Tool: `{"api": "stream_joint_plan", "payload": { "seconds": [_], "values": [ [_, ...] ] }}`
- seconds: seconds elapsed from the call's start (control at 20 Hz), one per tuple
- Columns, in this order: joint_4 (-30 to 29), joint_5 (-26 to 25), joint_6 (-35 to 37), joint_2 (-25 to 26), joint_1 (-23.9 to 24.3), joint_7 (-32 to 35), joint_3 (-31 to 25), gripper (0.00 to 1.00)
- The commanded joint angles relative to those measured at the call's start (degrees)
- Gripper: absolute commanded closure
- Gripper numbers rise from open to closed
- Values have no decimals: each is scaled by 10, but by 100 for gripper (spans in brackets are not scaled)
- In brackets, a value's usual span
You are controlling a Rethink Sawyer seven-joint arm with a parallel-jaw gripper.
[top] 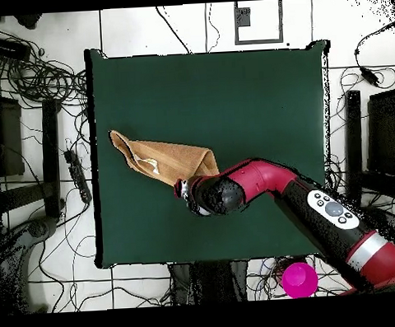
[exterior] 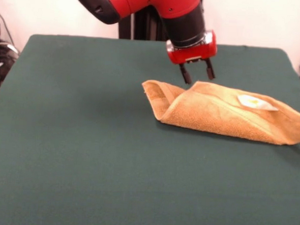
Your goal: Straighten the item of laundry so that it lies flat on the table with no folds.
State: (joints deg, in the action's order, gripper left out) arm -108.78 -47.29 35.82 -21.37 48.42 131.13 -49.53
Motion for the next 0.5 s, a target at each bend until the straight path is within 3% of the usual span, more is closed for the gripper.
{"api": "stream_joint_plan", "payload": {
  "seconds": [0.05, 0.5],
  "values": [
    [54, -34, 38, 15, -37, -126, 37, 0],
    [83, -70, 14, 25, -65, -92, 69, 0]
  ]
}}
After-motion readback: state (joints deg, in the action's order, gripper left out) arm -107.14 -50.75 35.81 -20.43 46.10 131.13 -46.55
